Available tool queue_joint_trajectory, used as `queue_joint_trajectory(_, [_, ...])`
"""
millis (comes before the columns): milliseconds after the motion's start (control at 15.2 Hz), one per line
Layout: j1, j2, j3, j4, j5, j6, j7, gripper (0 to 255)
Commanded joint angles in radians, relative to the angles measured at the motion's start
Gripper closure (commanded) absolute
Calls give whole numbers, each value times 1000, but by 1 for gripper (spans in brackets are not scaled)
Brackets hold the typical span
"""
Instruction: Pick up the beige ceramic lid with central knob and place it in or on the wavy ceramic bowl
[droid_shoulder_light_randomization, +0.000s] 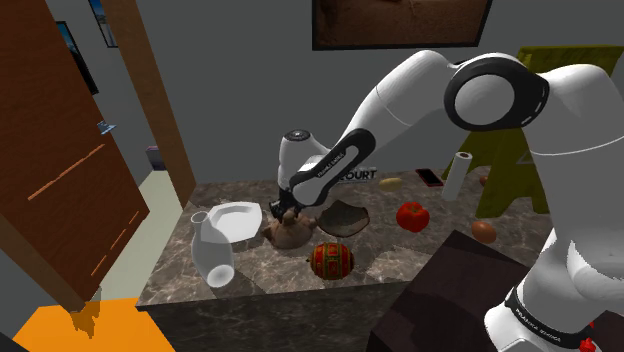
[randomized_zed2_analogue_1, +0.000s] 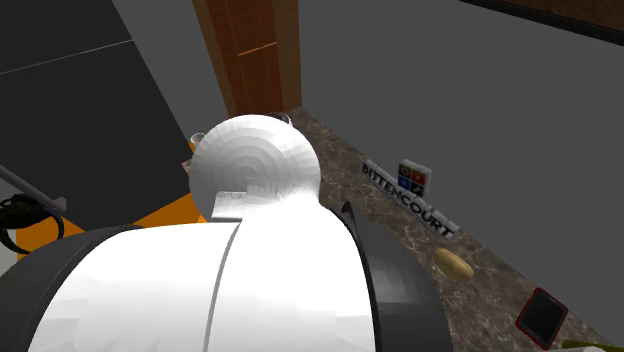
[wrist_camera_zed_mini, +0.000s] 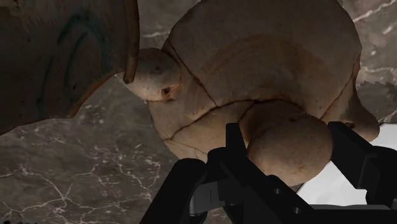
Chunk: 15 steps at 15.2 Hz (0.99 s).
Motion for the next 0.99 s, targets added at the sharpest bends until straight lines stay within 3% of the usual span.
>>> queue_joint_trajectory(0, [-4,-20,4,-4,4,-15,-5,255])
queue_joint_trajectory(924, [-22,-149,30,2,37,-150,-32,255])
